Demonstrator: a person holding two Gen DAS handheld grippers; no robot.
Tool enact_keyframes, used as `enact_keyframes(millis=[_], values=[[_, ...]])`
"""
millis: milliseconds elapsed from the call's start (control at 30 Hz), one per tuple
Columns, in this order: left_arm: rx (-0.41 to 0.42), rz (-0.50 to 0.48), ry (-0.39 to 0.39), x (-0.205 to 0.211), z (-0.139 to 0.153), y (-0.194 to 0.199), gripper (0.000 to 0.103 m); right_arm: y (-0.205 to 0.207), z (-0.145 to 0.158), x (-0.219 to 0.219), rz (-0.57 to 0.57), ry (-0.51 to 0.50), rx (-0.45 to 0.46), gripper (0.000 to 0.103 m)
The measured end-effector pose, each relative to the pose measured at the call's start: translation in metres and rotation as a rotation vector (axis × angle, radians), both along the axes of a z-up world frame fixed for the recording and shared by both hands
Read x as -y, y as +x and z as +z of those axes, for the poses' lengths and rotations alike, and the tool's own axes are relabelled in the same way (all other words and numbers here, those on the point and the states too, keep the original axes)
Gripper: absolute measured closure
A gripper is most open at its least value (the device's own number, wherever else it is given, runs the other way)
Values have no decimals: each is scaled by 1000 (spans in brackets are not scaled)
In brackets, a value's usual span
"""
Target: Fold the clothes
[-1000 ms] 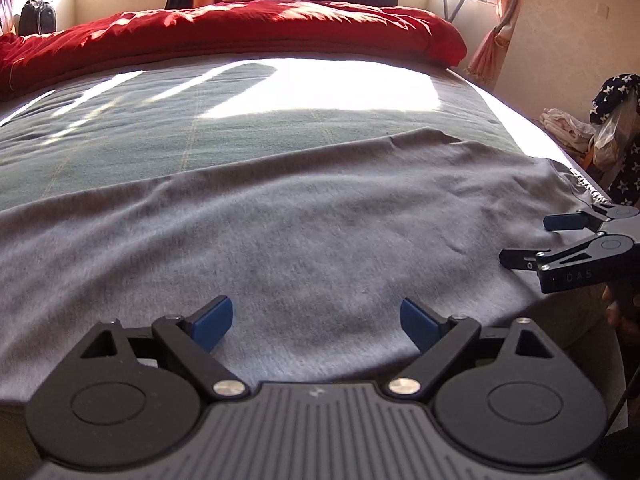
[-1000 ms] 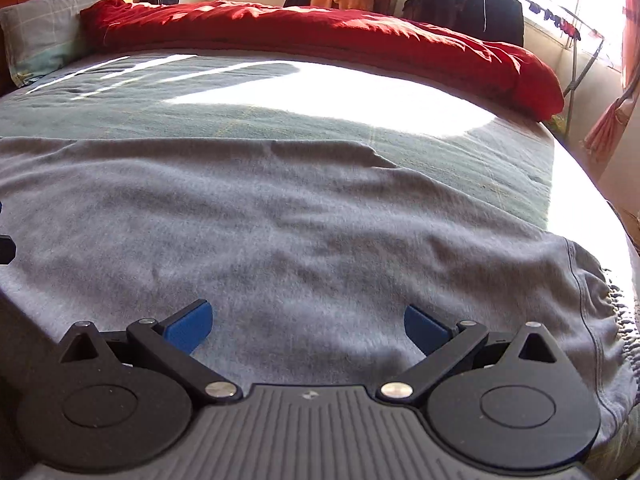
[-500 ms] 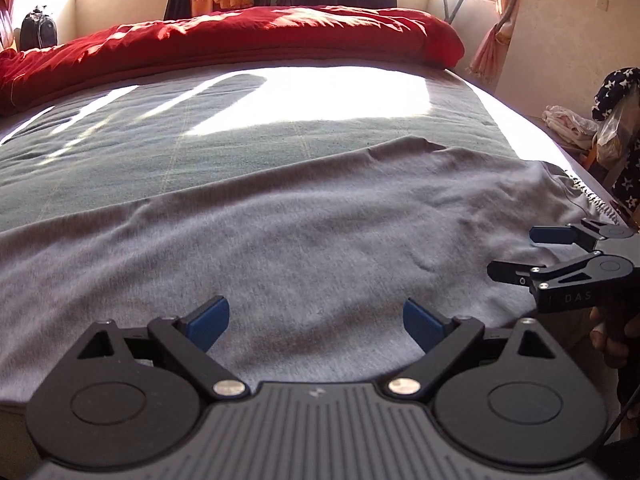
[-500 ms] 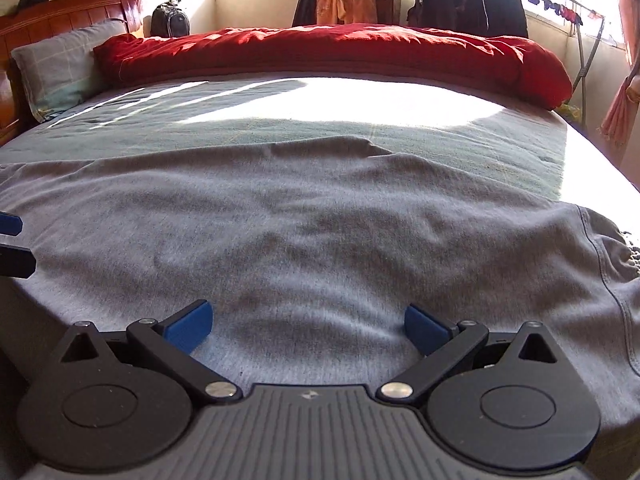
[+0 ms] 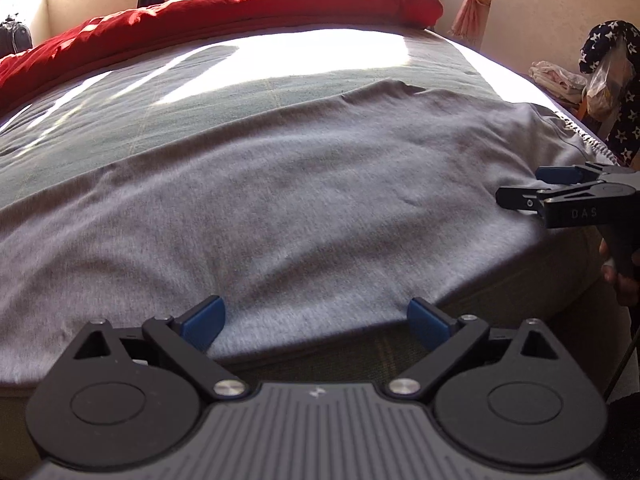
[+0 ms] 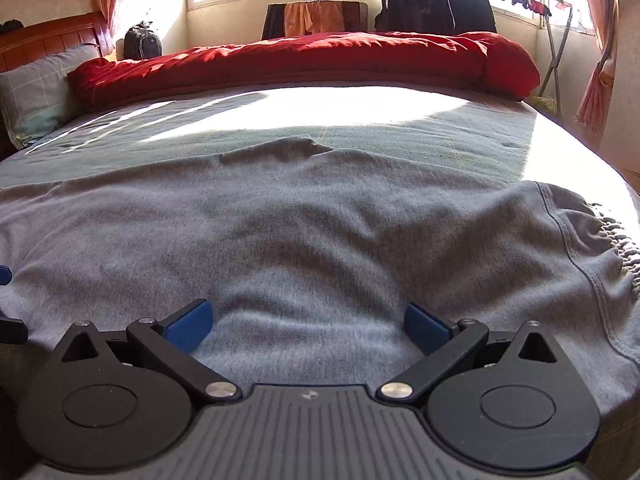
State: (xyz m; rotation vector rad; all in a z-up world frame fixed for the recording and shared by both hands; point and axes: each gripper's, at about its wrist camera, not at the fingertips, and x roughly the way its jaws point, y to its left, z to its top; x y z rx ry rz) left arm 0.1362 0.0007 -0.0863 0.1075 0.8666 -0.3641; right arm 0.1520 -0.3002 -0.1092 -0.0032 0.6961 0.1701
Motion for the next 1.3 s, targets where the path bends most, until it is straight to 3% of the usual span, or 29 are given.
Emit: enact_keyframes(millis=[133, 267, 400, 467, 600, 667, 967, 1167, 1300], values=[[18, -10, -67, -2, 15, 25, 6, 5, 10, -3, -17, 4, -7, 0], [34, -24, -132, -4, 29, 56, 6, 19, 26, -4, -33, 20, 49, 0], [50, -38, -198, -6, 43, 88, 6, 36, 24, -7, -43, 37, 16, 0], [-13, 10, -317, -19, 43, 117, 6, 36, 15, -7, -38, 63, -11, 0], [-172, 130, -604, -49, 21, 175, 6, 29, 3, -13, -22, 23, 1, 0], [-228, 197, -647, -57, 6, 191, 6, 28, 3, -14, -11, 6, 6, 0], [-231, 289, -619, -91, -14, 197, 6, 28, 1, -9, 2, 19, 12, 0], [-160, 384, -491, -117, 2, 183, 6, 28, 1, -8, 4, 24, 15, 0], [-121, 334, -469, -109, 20, 157, 6, 27, 3, -7, -3, 27, 14, 0]])
